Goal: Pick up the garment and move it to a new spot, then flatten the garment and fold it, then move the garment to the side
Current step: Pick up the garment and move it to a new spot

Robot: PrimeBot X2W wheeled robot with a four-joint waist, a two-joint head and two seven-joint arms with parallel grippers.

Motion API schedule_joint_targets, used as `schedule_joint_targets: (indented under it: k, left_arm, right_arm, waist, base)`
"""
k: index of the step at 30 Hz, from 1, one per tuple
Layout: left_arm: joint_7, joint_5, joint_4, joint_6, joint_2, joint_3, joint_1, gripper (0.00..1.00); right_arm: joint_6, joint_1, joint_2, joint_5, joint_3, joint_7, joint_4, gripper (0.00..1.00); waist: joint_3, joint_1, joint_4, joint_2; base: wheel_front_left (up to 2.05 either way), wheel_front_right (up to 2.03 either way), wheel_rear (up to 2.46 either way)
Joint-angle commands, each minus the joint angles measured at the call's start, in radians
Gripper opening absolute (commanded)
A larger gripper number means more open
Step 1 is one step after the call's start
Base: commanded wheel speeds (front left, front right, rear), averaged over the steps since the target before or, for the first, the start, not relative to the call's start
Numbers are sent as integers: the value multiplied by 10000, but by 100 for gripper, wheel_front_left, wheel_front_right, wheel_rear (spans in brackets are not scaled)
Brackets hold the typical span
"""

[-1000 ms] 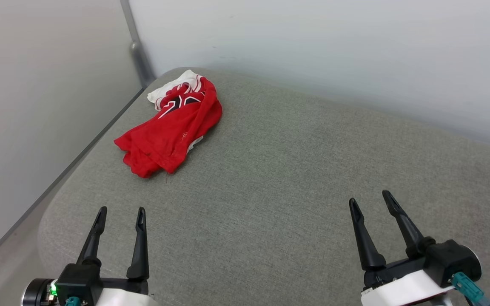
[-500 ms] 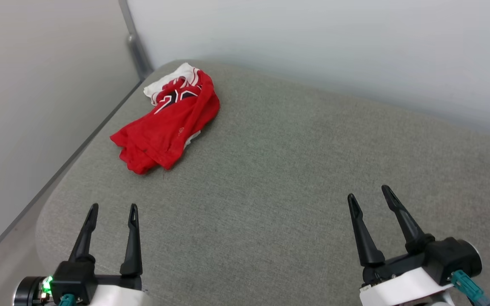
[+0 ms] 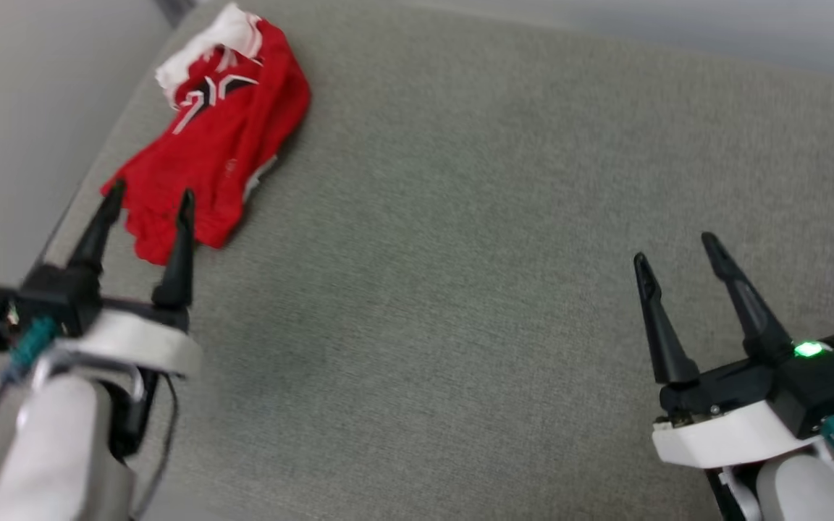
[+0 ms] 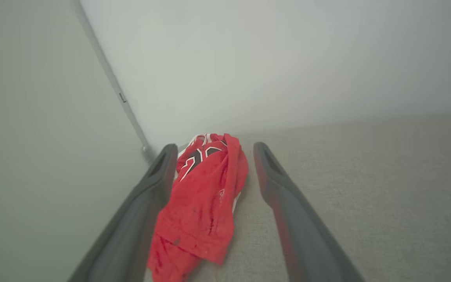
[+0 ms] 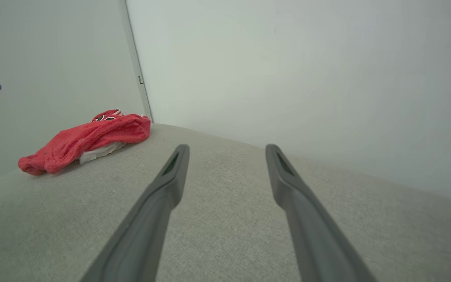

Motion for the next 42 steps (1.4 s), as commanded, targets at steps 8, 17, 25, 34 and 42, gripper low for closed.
schedule_joint_targets:
  k: [8, 17, 25, 34, 42]
  left_arm:
    - [2794, -3166, 2019, -14, 3287, -2145, -3901, 100]
    - [7346, -7215, 3037, -17, 5432, -3259, -6646, 100]
    - [8904, -8517, 3572, -7, 6115, -3901, -7531, 100]
    - [9568, -8716, 4681, -7, 5875, -4666, -7765, 0]
    - [8274, -8749, 4761, -7, 5972, -4916, -7758, 0]
  right_arm:
    - [-3, -665, -319, -148, -172, -23, -486, 100]
    - [-3, -1023, -217, -333, -239, -21, -677, 100]
    - [-10, -1122, -119, -548, -296, 20, -582, 100]
    - [-12, -1139, 6, -620, -173, 64, -349, 100]
    - [-12, -1156, -14, -693, -124, 52, -185, 100]
  waist:
    - [2357, -2, -1234, 0]
    - [3709, -2, -2067, 0]
    - [4337, -2, -2461, 0]
    - [4619, -2, -2635, 0]
    - [3947, -2, -2558, 0]
  base:
    - [0, 0, 0]
    - [0, 0, 0]
    - [0, 0, 0]
    - [0, 0, 0]
    - [0, 0, 0]
